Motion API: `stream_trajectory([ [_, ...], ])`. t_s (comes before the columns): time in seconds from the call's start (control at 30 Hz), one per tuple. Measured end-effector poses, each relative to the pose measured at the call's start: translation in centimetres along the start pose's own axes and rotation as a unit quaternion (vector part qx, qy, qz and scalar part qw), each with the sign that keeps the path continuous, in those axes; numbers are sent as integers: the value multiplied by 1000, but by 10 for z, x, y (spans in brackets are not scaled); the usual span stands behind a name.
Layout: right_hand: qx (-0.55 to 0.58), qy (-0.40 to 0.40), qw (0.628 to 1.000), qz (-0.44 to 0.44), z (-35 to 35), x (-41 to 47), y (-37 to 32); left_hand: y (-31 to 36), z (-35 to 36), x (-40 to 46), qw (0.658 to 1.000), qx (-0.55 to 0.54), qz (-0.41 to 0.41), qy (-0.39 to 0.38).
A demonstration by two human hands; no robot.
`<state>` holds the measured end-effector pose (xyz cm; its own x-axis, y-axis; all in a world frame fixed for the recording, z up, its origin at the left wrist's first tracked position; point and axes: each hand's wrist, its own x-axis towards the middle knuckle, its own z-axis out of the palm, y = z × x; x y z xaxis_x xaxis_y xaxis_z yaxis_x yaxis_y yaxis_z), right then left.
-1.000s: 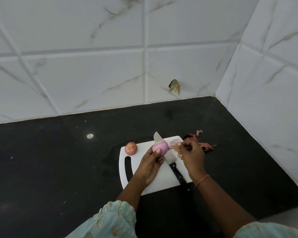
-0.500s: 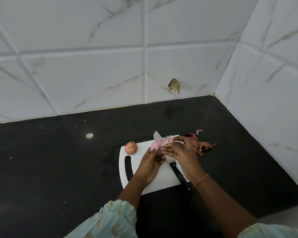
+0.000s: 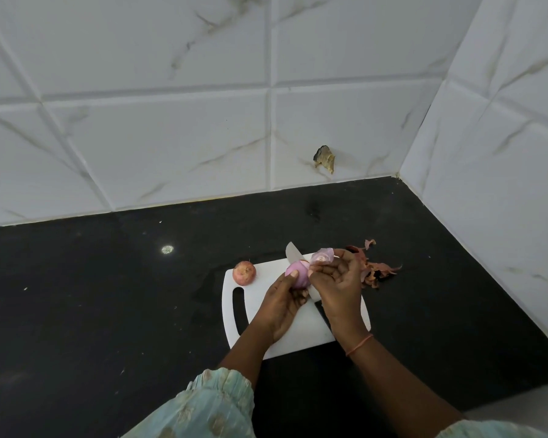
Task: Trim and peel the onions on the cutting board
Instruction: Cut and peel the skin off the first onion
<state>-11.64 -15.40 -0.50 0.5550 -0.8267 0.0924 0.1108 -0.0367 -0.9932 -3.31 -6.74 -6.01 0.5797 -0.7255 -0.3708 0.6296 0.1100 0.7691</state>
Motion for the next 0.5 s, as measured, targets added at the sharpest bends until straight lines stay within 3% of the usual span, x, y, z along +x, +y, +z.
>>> stream_trajectory([
  [0.2,-229,-106,963,-88,-10,11,6,-1,-3,1,999,15,17,-27],
  [0.5,-309,-107,934,-146,-11,20,6,5,4,-7,999,-5,23,-31],
])
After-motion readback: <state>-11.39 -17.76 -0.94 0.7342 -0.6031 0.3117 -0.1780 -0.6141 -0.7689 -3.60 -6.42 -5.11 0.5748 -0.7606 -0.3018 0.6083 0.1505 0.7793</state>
